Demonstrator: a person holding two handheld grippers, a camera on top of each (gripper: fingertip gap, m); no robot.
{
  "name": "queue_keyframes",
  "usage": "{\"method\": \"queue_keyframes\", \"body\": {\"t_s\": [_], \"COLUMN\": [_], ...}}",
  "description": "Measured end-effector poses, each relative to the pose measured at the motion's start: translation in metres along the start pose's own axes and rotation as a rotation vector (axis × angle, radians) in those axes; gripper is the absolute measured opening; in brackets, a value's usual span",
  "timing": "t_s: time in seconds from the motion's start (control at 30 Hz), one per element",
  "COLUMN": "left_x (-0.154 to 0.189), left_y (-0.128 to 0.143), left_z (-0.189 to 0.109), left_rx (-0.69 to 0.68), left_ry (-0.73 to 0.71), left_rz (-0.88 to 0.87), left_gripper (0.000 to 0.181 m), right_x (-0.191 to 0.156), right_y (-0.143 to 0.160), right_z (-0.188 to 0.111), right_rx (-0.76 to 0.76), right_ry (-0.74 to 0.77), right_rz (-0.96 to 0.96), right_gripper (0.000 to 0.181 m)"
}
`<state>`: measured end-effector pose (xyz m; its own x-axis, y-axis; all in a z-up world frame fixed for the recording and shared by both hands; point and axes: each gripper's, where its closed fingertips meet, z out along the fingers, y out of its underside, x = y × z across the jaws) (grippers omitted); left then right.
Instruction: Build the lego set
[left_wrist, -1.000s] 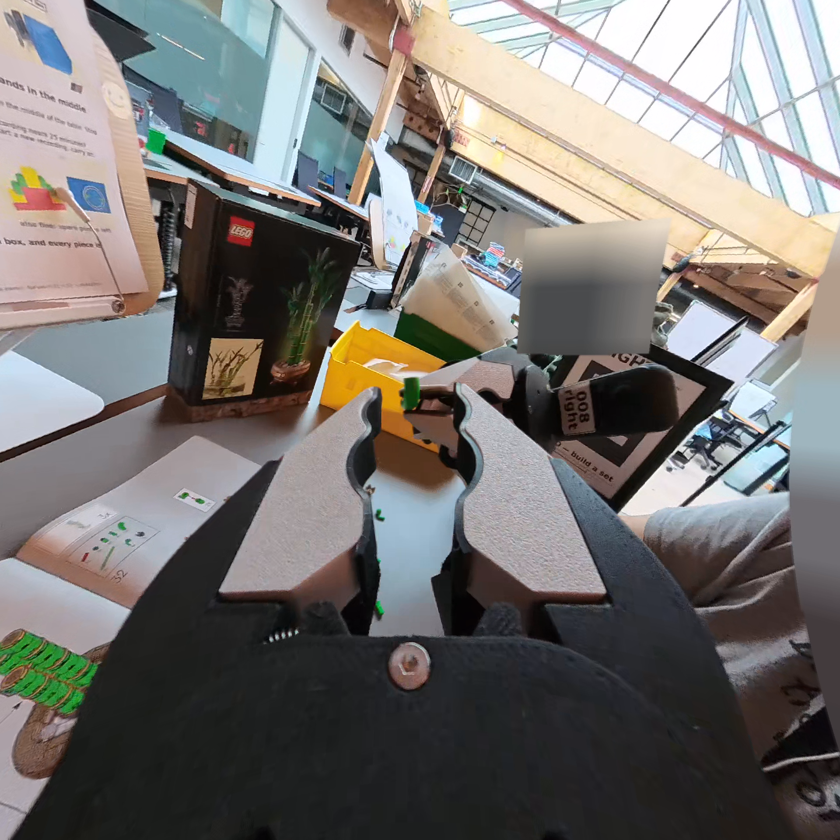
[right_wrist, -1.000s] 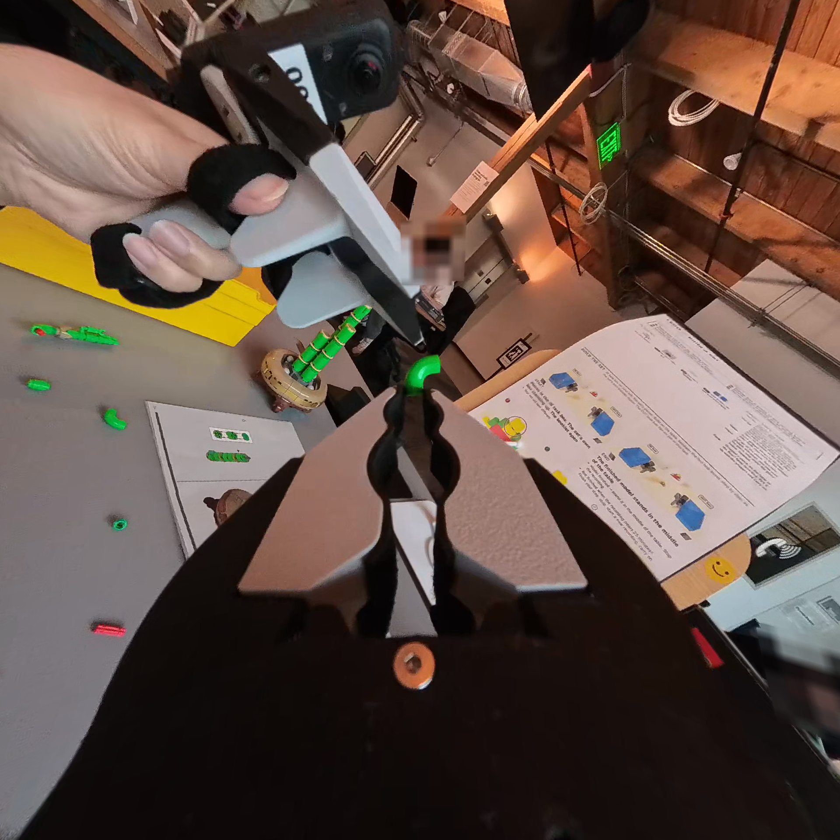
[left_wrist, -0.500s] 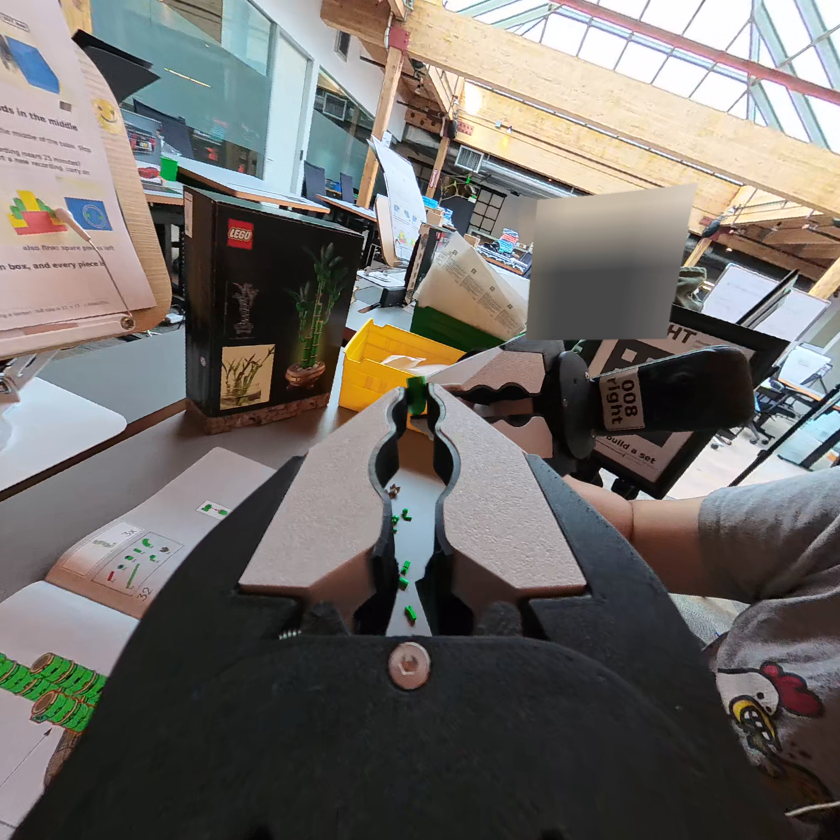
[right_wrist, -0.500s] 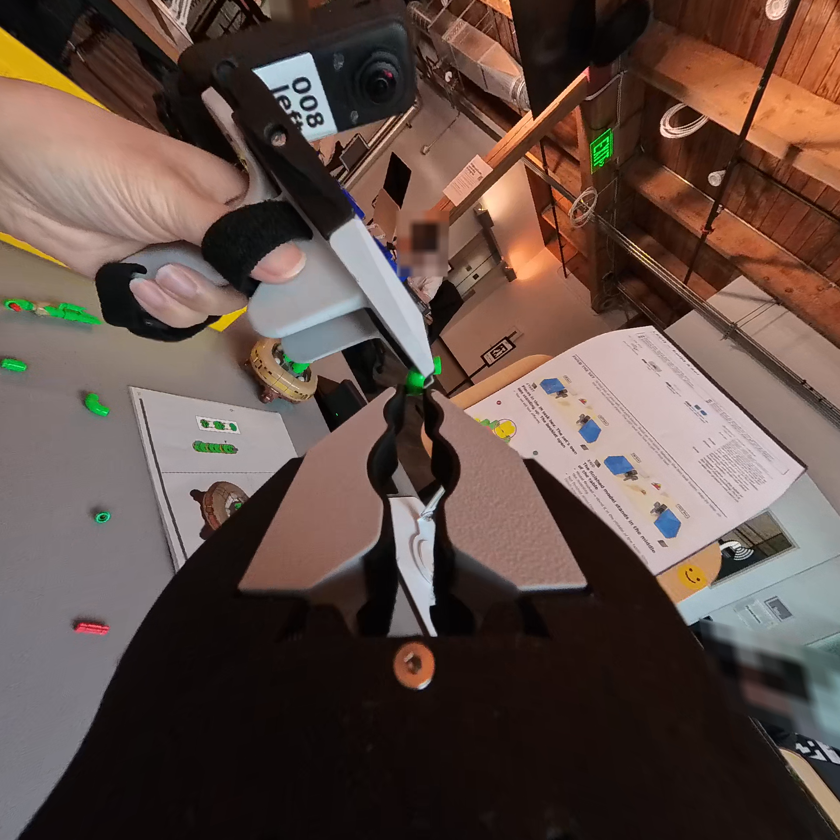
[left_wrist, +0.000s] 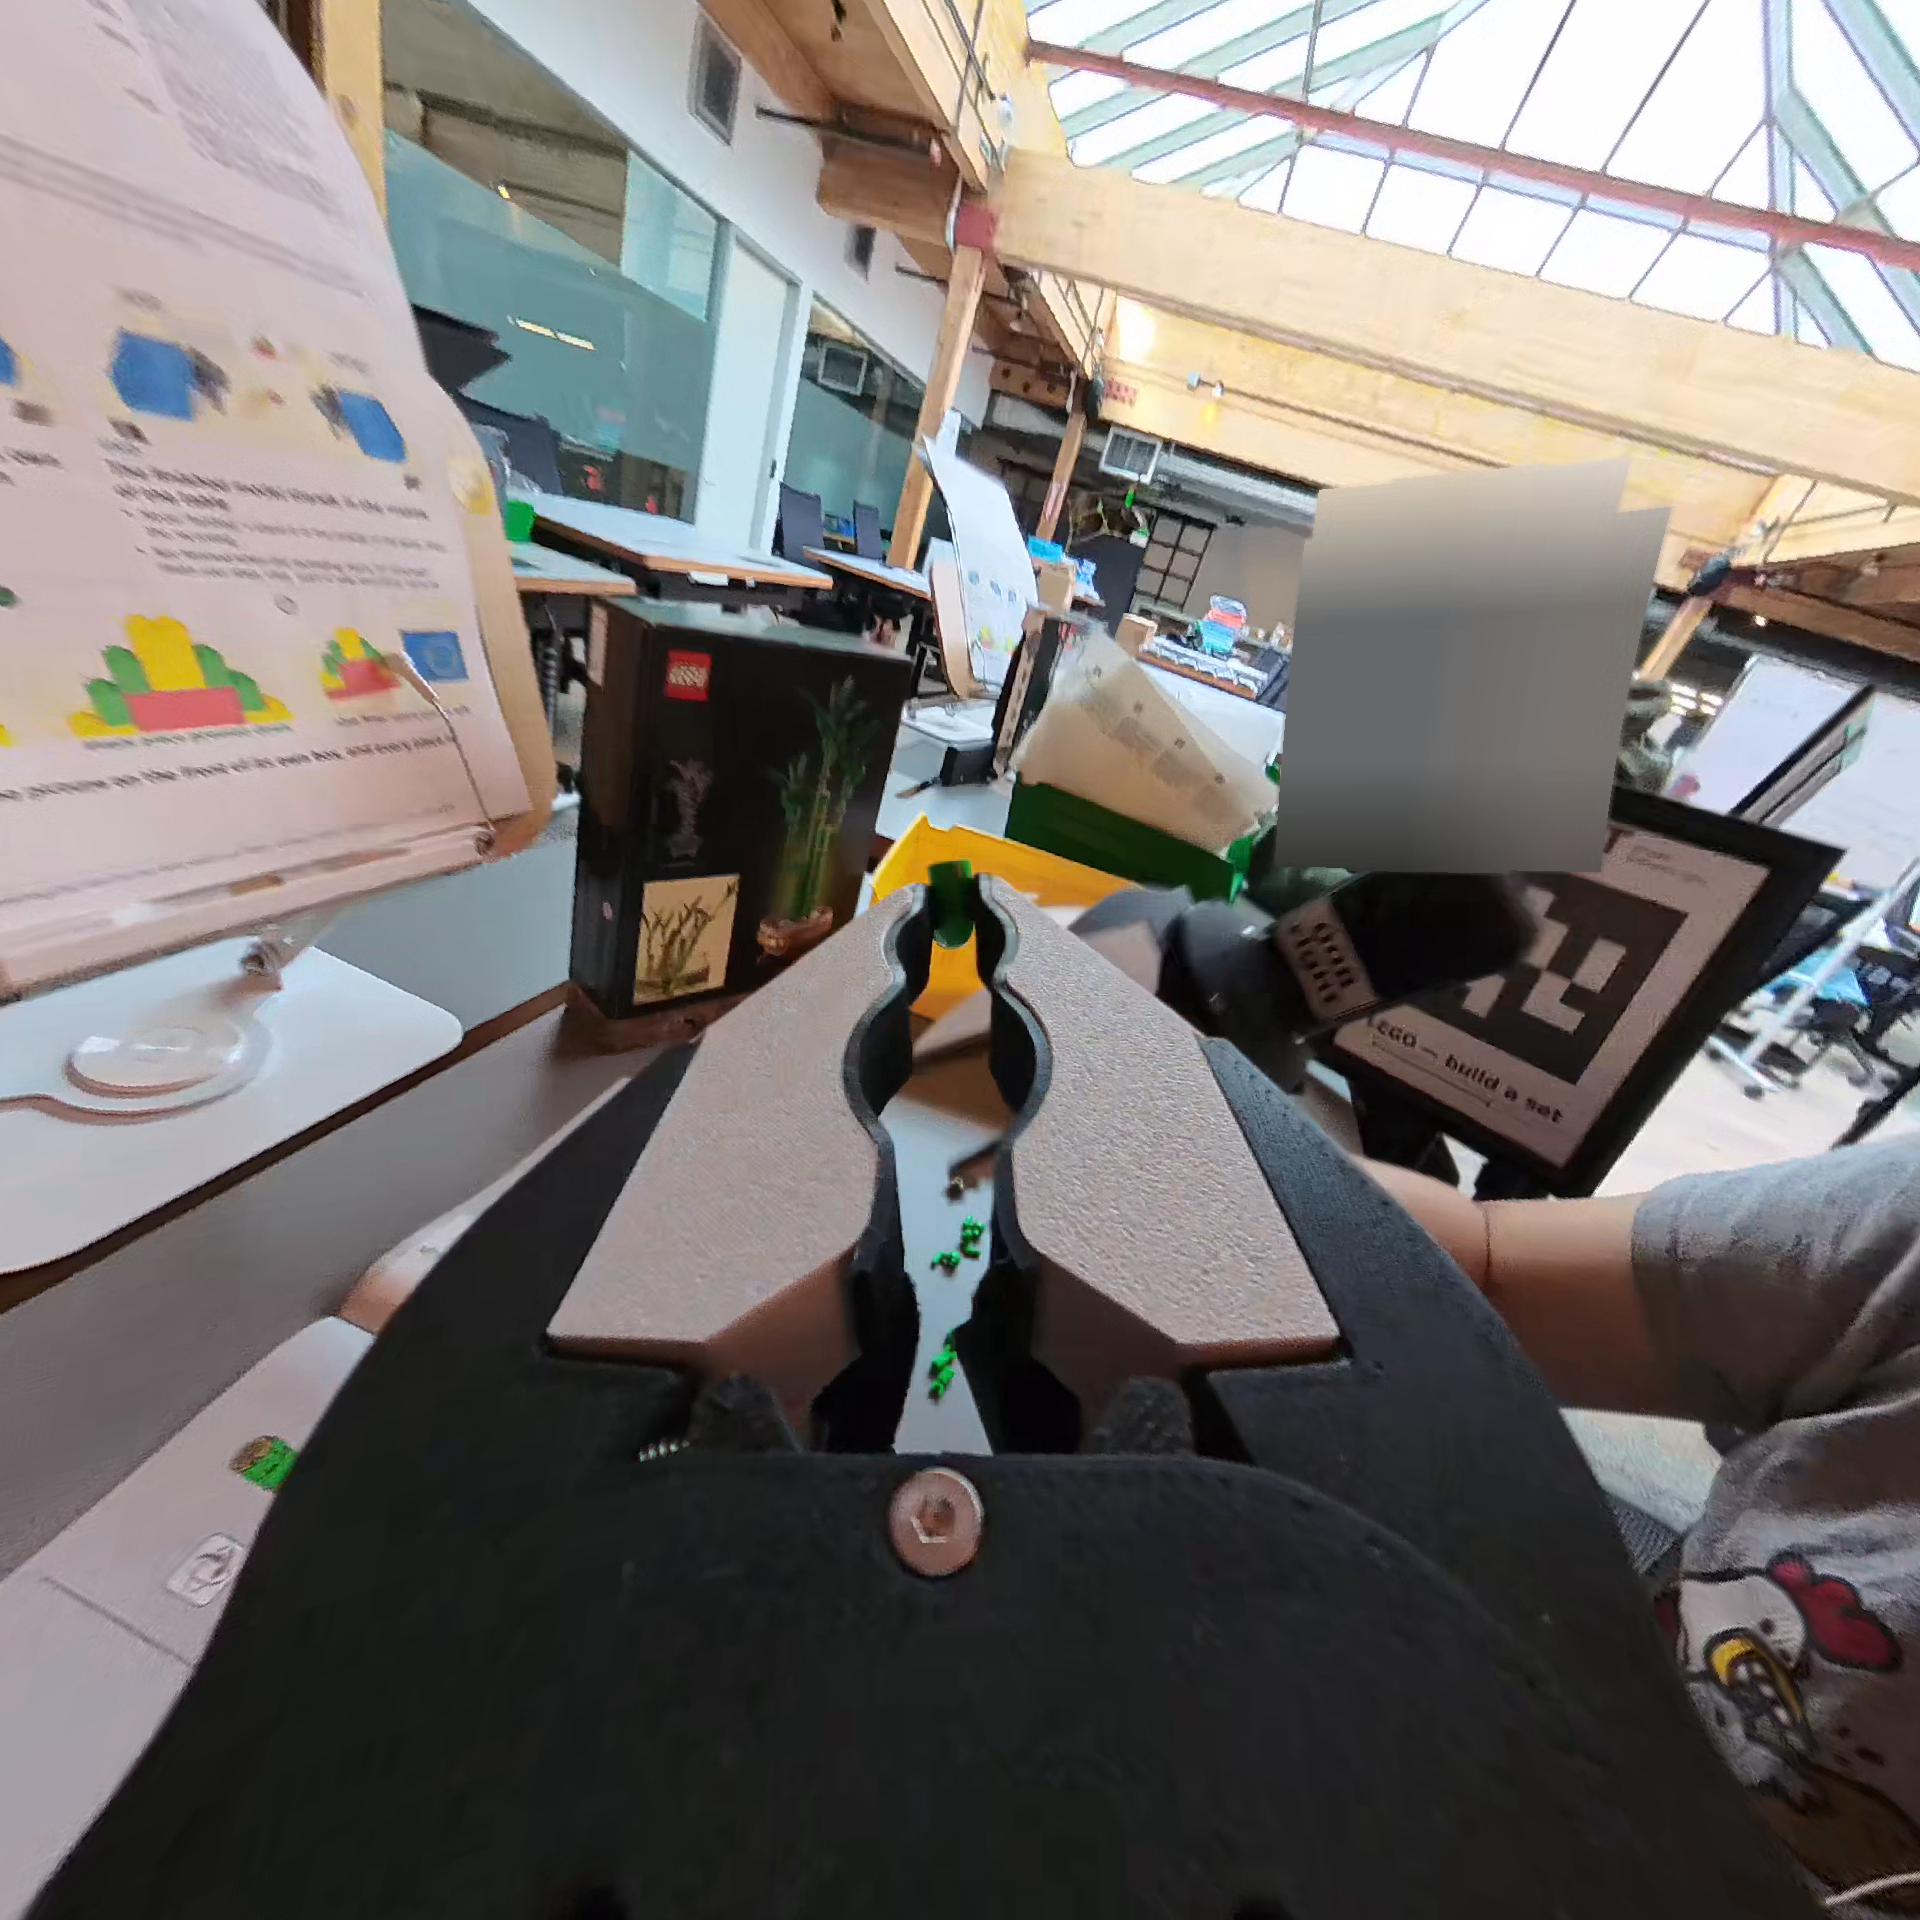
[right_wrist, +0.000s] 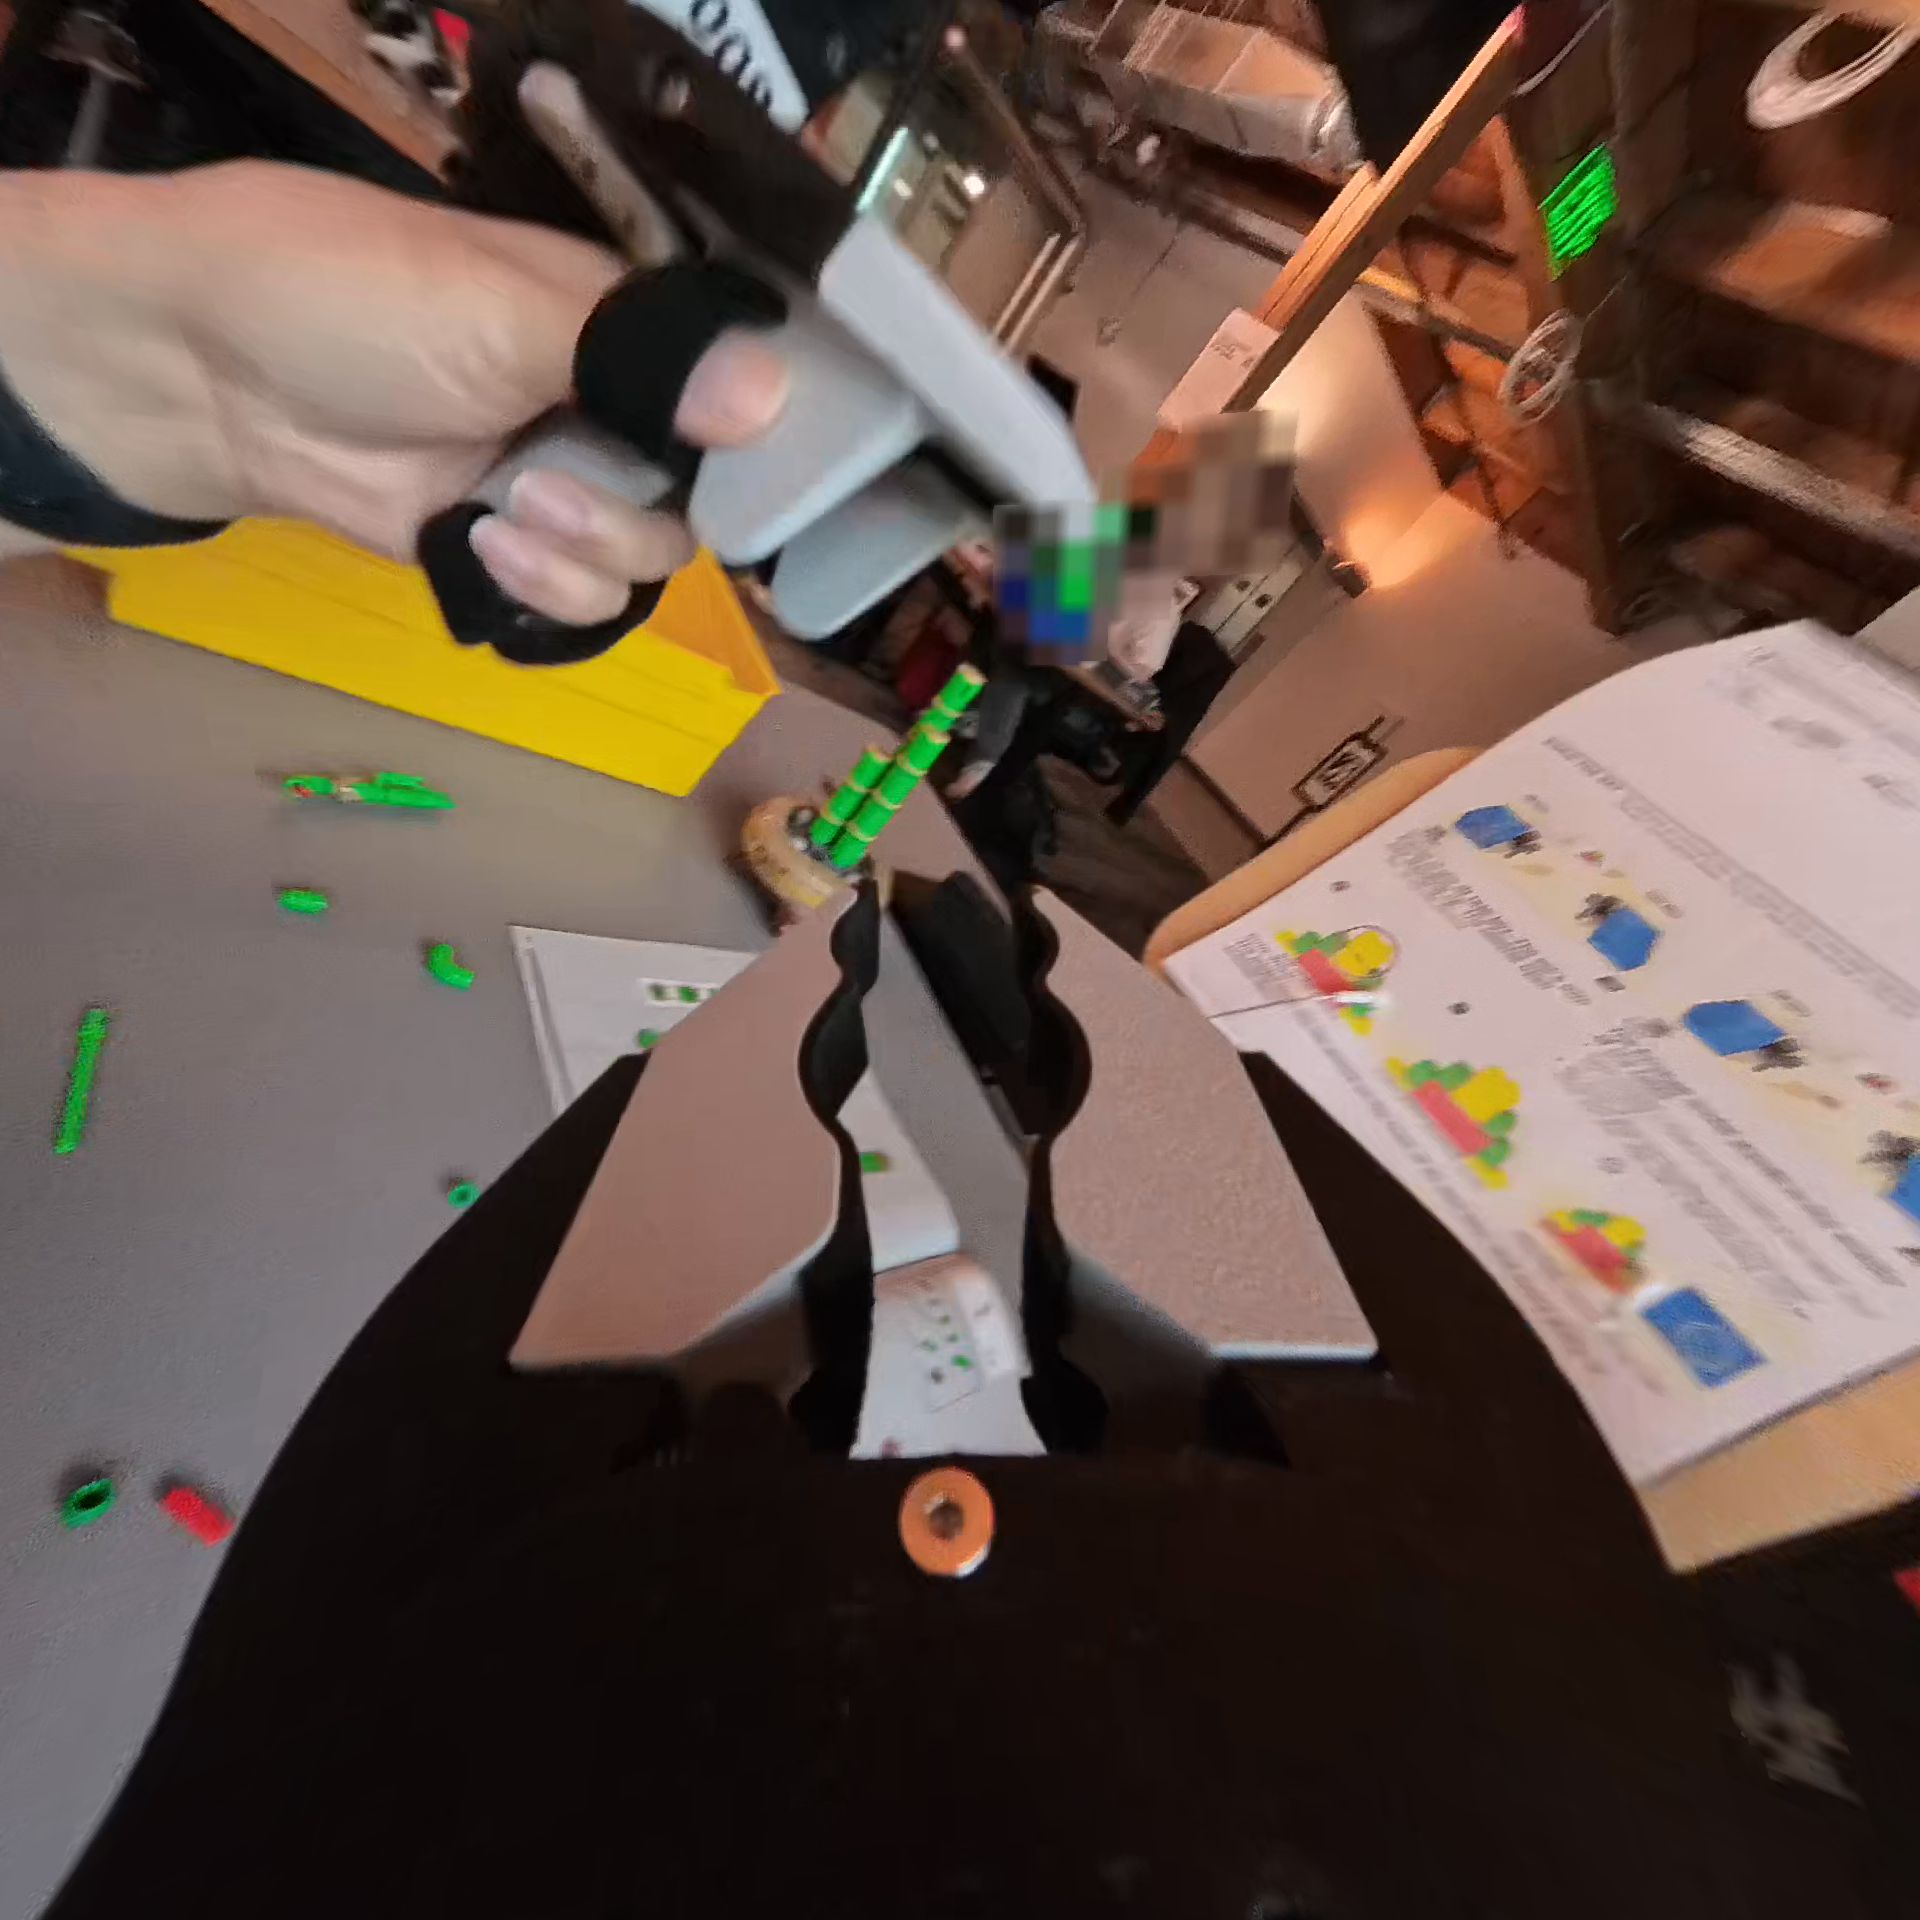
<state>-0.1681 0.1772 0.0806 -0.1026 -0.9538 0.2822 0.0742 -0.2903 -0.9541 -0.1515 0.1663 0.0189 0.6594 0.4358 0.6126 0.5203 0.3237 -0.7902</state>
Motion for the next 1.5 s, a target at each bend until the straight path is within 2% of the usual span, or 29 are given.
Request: {"method": "queue_keyframes", "body": {"t_s": [0.1, 0.17, 0.3, 0.37, 0.47, 0.57, 0.63, 0.7, 0.8, 1.0, 1.17, 1.5], "left_x": [-0.003, -0.004, 0.000, 0.001, 0.003, 0.006, 0.008, 0.009, 0.011, 0.016, 0.019, 0.020], "left_y": [-0.029, -0.044, -0.064, -0.069, -0.073, -0.078, -0.081, -0.084, -0.085, -0.084, -0.085, -0.085], "left_z": [-0.029, -0.045, -0.067, -0.072, -0.077, -0.082, -0.086, -0.089, -0.090, -0.087, -0.086, -0.087], "left_rx": [0.063, 0.105, 0.163, 0.183, 0.193, 0.210, 0.223, 0.231, 0.237, 0.231, 0.233, 0.238], "left_ry": [-0.028, -0.052, -0.065, -0.061, -0.054, -0.040, -0.036, -0.031, -0.024, -0.007, 0.003, 0.013], "left_rz": [0.009, 0.026, 0.045, 0.044, 0.043, 0.039, 0.040, 0.041, 0.038, 0.036, 0.036, 0.030], "left_gripper": [0.005, 0.005, 0.005, 0.005, 0.005, 0.005, 0.005, 0.005, 0.005, 0.005, 0.005, 0.005], "right_x": [-0.053, -0.095, -0.155, -0.167, -0.160, -0.116, -0.092, -0.085, -0.107, -0.161, -0.167, -0.170], "right_y": [0.038, 0.067, 0.118, 0.133, 0.141, 0.134, 0.128, 0.122, 0.117, 0.134, 0.142, 0.144], "right_z": [0.022, 0.035, 0.044, 0.045, 0.040, 0.030, 0.021, 0.014, 0.016, 0.037, 0.045, 0.049], "right_rx": [-0.100, -0.206, -0.422, -0.492, -0.532, -0.492, -0.457, -0.406, -0.370, -0.474, -0.501, -0.490], "right_ry": [-0.299, -0.444, -0.557, -0.558, -0.517, -0.396, -0.354, -0.363, -0.426, -0.518, -0.513, -0.522], "right_rz": [0.249, 0.343, 0.222, 0.159, 0.096, 0.069, 0.131, 0.232, 0.317, 0.159, 0.116, 0.147], "right_gripper": [0.024, 0.022, 0.020, 0.020, 0.020, 0.016, 0.014, 0.011, 0.011, 0.013, 0.013, 0.008]}}
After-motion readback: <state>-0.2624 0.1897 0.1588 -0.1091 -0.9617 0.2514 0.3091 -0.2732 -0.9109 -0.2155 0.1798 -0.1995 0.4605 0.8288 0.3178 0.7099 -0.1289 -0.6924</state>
